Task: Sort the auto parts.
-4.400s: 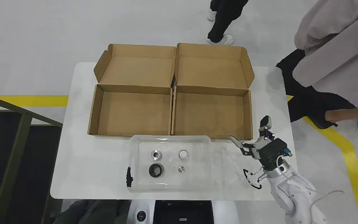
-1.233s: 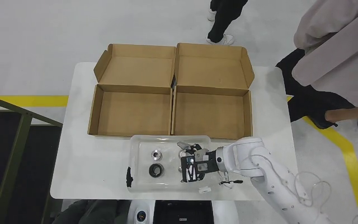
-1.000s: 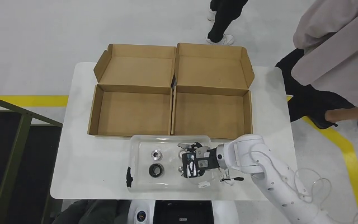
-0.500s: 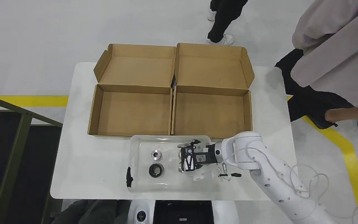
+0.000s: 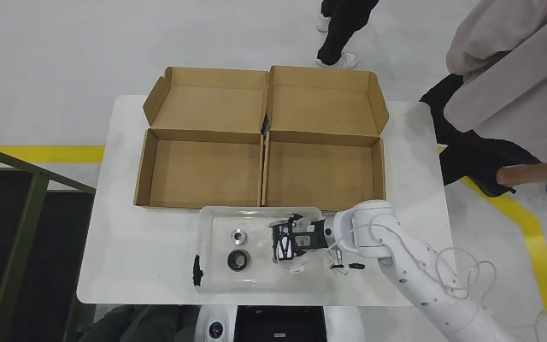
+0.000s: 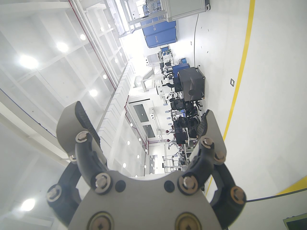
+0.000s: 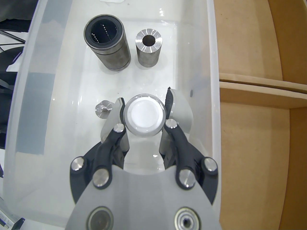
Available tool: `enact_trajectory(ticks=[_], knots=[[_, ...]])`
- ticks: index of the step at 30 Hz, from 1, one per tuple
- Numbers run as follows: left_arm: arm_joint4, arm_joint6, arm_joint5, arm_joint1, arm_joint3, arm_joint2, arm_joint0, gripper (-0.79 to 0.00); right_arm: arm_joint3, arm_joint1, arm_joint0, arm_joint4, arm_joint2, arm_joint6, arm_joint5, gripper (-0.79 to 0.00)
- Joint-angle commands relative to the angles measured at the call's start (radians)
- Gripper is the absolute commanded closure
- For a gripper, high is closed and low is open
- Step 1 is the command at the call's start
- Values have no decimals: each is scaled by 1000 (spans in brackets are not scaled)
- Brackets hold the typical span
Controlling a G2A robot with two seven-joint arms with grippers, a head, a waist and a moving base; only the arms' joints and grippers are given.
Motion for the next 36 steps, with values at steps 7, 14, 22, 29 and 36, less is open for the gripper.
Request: enact_trajectory(ticks=[7,14,22,29,36], knots=[[0,0,0,0,0,0,0,-785,-55,4,13,51,12,-40,-25,0],[0,0,0,0,0,0,0,-785,-71,5,28,63,27,-145,-55,0],[0,0,0,0,0,0,0,-785,-115,2,52,-23,63,-339,-47,0],[0,0,0,0,0,0,0,-785,-109,-2,76,-50,102,-481,-2,0],[0,0,0,0,0,0,0,-785,-44,-5,108,-36,121,-530,8,0]])
